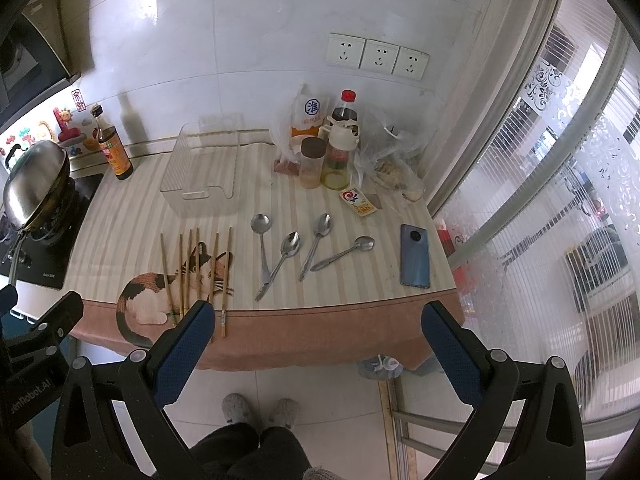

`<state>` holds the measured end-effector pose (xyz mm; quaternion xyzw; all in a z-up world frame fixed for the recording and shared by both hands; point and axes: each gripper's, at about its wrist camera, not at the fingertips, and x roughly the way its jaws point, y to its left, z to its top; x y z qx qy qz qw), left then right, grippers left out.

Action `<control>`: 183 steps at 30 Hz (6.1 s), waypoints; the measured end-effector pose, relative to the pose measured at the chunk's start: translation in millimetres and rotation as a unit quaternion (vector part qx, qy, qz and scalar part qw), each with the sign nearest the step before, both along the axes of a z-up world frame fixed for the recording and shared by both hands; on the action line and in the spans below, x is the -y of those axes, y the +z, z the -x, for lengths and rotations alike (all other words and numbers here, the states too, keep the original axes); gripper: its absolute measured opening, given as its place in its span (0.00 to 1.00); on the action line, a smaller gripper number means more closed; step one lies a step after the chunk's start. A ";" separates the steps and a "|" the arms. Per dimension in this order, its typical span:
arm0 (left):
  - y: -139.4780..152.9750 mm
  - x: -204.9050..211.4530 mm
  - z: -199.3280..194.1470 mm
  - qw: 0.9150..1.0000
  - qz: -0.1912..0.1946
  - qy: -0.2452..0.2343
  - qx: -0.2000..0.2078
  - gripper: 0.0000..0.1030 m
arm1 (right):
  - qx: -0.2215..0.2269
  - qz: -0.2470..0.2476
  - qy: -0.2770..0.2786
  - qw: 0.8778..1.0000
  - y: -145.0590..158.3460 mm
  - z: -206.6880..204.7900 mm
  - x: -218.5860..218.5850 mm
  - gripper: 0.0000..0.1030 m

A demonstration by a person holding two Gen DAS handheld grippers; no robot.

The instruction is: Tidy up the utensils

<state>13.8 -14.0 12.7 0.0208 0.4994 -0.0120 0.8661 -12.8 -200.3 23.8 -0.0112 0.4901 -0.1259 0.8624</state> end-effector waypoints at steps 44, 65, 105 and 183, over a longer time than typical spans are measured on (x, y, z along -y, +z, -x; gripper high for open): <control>-148.3 -89.6 -128.8 0.987 -0.052 0.140 -0.058 1.00 | -0.071 -0.112 0.011 0.991 -167.8 -119.2 -6.1 0.67; -319.9 -44.5 -188.5 0.966 -0.005 -0.005 -0.257 0.05 | -0.250 -0.141 -0.001 0.958 -354.2 -212.4 -64.6 0.41; -265.1 -69.0 -189.1 0.979 -0.064 -0.013 -0.193 0.04 | -0.250 -0.127 -0.015 0.960 -334.3 -187.1 -55.7 0.07; -276.2 -80.4 -241.5 0.980 -0.067 0.029 -0.186 0.98 | -0.242 -0.201 0.027 0.949 -342.5 -248.7 -82.2 0.46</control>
